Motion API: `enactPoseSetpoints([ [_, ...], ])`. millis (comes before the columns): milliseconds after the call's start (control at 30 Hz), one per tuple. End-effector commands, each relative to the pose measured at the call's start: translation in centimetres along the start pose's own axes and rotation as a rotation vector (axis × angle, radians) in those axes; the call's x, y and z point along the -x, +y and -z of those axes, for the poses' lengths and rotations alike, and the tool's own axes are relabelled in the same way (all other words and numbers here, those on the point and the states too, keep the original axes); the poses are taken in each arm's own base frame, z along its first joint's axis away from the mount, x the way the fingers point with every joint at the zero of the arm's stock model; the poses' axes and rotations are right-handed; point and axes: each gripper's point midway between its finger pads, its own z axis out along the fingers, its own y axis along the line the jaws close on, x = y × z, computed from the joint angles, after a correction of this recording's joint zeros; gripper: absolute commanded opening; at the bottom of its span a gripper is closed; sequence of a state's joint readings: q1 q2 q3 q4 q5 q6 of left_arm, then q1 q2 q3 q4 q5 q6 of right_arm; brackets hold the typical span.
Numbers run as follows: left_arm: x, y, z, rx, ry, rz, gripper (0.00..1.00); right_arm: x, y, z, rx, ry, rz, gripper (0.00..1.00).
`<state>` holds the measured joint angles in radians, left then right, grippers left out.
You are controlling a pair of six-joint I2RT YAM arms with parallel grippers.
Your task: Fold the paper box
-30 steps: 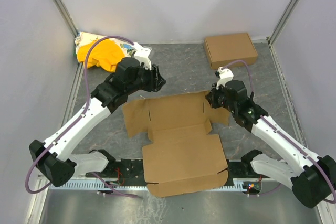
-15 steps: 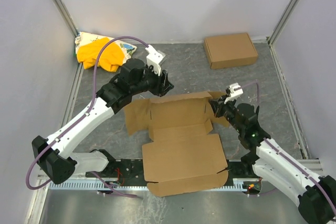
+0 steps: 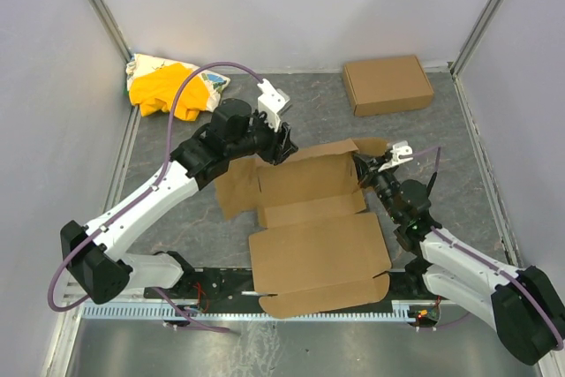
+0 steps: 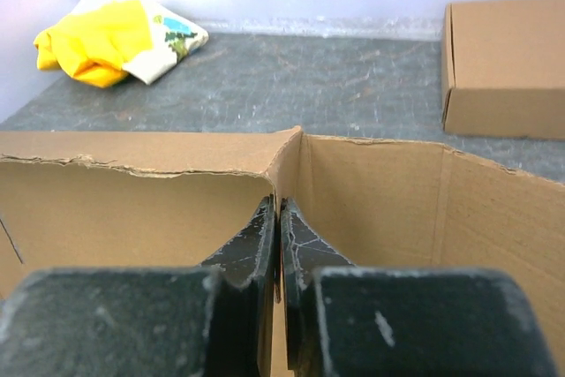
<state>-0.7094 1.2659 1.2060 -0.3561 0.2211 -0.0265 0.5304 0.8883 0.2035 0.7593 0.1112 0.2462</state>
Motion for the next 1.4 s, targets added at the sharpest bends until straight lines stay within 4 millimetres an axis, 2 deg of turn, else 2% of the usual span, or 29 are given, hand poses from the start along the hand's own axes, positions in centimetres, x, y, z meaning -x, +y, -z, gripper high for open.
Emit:
enactPoseSetpoints([
  [0, 3.9, -0.5, 0.6, -0.020, -0.112, -0.105, 0.55, 7.4, 1.2, -1.4, 0.016, -0.221, 0.016, 0.09],
  [167, 2.6, -0.6, -0.9, -0.021, -0.077, -0.105, 0.54, 6.5, 1.1, -1.0, 0.023, -0.218, 0.039, 0.09],
  [467, 1.4, 2.2, -3.2, 0.122, -0.134, -0.085, 0.54, 4.4, 0.5, -0.2, 0.019, -0.181, 0.077, 0.12],
  [567, 0.5, 1.8, -3.8, 0.091, -0.101, -0.102, 0.55, 3.8, 0.5, -0.1, 0.023, -0.165, 0.080, 0.12],
  [667, 0.2, 0.8, -3.5, 0.035, -0.092, -0.109, 0.57, 3.2, 0.4, 0.0, 0.021, -0.136, 0.081, 0.12],
  [733, 0.6, 0.0, -2.7, 0.013, -0.117, -0.117, 0.61, 3.1, 0.4, 0.1, 0.016, -0.126, 0.080, 0.12],
  [867, 0.9, -1.2, -1.2, 0.006, -0.145, -0.171, 0.62, 3.1, 0.3, -0.1, 0.009, -0.098, 0.077, 0.11],
  [1033, -1.7, -2.3, -0.9, 0.008, -0.041, -0.264, 0.61, 3.4, 0.6, 0.0, 0.016, -0.083, 0.075, 0.10],
  [1167, -2.8, -2.7, -0.8, 0.023, -0.021, -0.305, 0.61, 3.4, 0.6, 0.0, 0.019, -0.070, 0.078, 0.10],
  [1233, -3.6, -2.3, -1.1, 0.045, 0.007, -0.325, 0.61, 3.3, 0.7, 0.0, 0.022, -0.068, 0.075, 0.10],
  [1367, -4.7, 0.6, -1.7, 0.211, 0.061, -0.381, 0.60, 3.5, 0.9, 0.1, 0.033, -0.068, 0.068, 0.09],
])
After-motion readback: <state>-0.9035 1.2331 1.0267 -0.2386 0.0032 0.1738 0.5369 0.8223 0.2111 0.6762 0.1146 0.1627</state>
